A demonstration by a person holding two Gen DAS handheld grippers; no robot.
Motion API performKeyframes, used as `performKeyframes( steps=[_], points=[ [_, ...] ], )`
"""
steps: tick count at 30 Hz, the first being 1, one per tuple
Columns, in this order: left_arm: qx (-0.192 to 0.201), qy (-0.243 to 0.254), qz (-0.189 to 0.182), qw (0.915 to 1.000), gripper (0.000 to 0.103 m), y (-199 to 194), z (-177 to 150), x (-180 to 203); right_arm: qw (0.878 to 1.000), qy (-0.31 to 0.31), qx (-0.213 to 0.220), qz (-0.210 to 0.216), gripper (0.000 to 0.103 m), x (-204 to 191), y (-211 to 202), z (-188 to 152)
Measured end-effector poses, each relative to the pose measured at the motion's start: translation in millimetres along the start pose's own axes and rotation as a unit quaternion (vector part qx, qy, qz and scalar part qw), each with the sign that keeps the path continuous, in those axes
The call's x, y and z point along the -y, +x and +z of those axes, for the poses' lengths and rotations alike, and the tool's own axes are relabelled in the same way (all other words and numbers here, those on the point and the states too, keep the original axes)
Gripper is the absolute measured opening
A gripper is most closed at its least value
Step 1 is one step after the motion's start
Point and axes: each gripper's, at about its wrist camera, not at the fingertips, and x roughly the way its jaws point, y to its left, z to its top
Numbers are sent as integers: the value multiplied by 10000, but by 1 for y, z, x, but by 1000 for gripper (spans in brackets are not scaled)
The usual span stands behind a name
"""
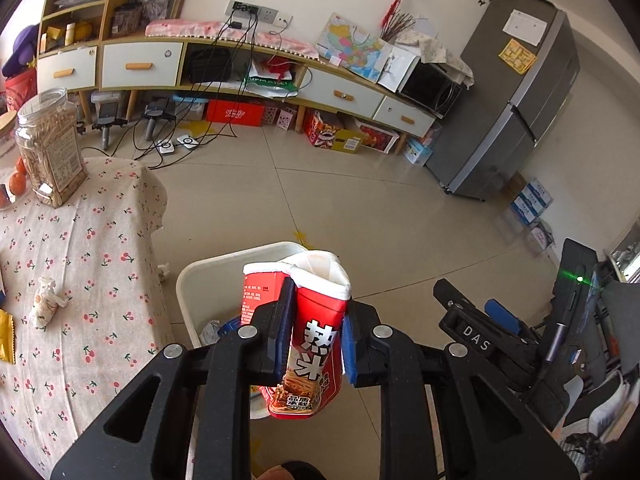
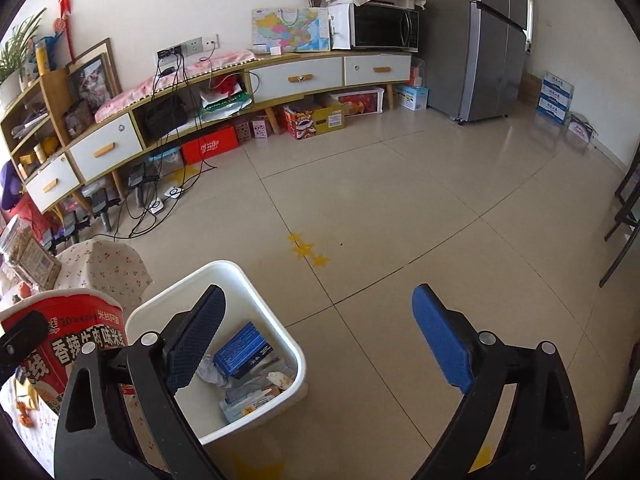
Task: Collect trash
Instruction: 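Carry the noodle cup and tissue over the bin and release both, then move both tools back to the table and grasp the orange peel with the left tool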
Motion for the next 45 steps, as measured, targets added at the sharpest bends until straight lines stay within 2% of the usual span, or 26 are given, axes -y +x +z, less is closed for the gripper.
performKeyframes(
  steps=[5,8,10,11,12,14,17,21,26,32,45],
  points=[
    [-233,-9,38,9997,21,30,-8,8,9999,51,-142,-62,92,14,4,-2],
    [-404,-81,36,9991,25,46,-14,6,9998,17,-205,-49,92,15,6,-3],
    [-510,-114,61,9986,34,53,-16,4,9998,-17,-208,-22,92,13,6,-4],
    [-531,-130,72,9985,45,55,-17,2,9998,-35,-205,-9,92,12,5,-3],
    [-533,-144,111,9984,51,55,-19,1,9998,-51,-197,0,93,11,4,-3],
    [-550,-150,158,9982,52,55,-20,-1,9998,-83,-186,26,93,8,3,-3],
    [-538,-145,252,9981,63,50,-21,-5,9997,-145,-178,73,93,2,1,-4],
    [-392,-140,625,9972,70,39,-19,-14,9994,-281,-148,139,94,-12,-1,-5],
    [-135,-188,1189,9926,77,19,-17,-32,9986,-485,100,178,96,-39,-12,-11],
    [155,-360,1658,9854,77,-11,-16,-62,9973,-543,244,435,96,-74,-22,-18],
    [381,-1036,2260,9679,79,-65,-25,-137,9879,-1230,304,894,96,-161,-39,-35]
  ],
)
